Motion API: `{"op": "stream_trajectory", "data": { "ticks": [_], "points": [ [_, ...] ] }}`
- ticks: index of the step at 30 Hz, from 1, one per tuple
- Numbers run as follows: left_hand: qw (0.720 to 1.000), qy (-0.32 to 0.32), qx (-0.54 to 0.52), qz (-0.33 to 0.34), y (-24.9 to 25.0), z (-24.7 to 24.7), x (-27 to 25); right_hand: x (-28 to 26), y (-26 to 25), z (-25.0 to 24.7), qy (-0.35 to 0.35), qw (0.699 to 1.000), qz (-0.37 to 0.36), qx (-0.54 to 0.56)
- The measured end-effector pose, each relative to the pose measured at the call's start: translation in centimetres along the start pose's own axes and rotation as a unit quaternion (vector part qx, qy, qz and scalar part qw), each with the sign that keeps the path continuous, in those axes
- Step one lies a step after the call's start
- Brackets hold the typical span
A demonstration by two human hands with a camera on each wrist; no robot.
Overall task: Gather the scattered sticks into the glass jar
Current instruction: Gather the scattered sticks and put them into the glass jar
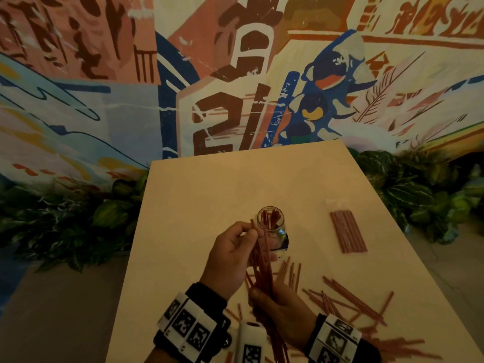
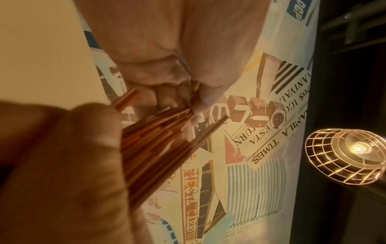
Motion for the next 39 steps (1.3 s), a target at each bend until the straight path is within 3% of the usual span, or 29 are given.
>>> {"op": "stream_trajectory", "data": {
  "ticks": [7,10,12,16,19,21,25,32,39],
  "points": [
    [0.994,-0.072,0.012,-0.084,-0.4,0.2,-0.1,0.3,-0.1,0.0,-0.010,0.999,0.018,0.039],
    [0.992,-0.054,-0.008,-0.117,-1.6,-0.5,0.0,0.7,-0.4,-0.4,0.005,0.998,-0.006,0.067],
    [0.981,-0.022,-0.100,-0.163,-3.5,-1.6,0.2,0.9,-1.1,-1.0,0.040,0.996,-0.045,0.073],
    [0.897,0.021,-0.287,-0.336,-9.1,-2.0,-0.5,0.6,-3.8,-1.7,0.129,0.971,-0.183,0.081],
    [0.822,0.014,-0.372,-0.431,-11.7,-0.2,-2.4,0.3,-5.1,-1.1,0.145,0.950,-0.260,0.091],
    [0.798,-0.007,-0.428,-0.424,-11.6,1.5,-3.3,0.2,-4.6,-0.6,0.147,0.951,-0.268,0.057],
    [0.786,0.006,-0.503,-0.358,-9.9,4.0,-3.3,0.2,-2.5,-0.1,0.139,0.960,-0.241,0.012],
    [0.813,-0.008,-0.508,-0.283,-9.0,4.9,-3.0,-0.8,-2.9,-1.0,0.144,0.958,-0.248,-0.026],
    [0.816,-0.019,-0.492,-0.302,-8.8,5.6,-2.9,-0.6,-2.4,-1.0,0.160,0.952,-0.234,-0.113]
  ]
}}
Point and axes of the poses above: each hand's wrist, its own x-axis towards the middle knuckle, its own z-axis out of the palm, y = z × x, the point moved 2 cm from there along x, towards the middle knuckle, and after that the axes turned 5 degrees about -z, right-handed, at the moved point
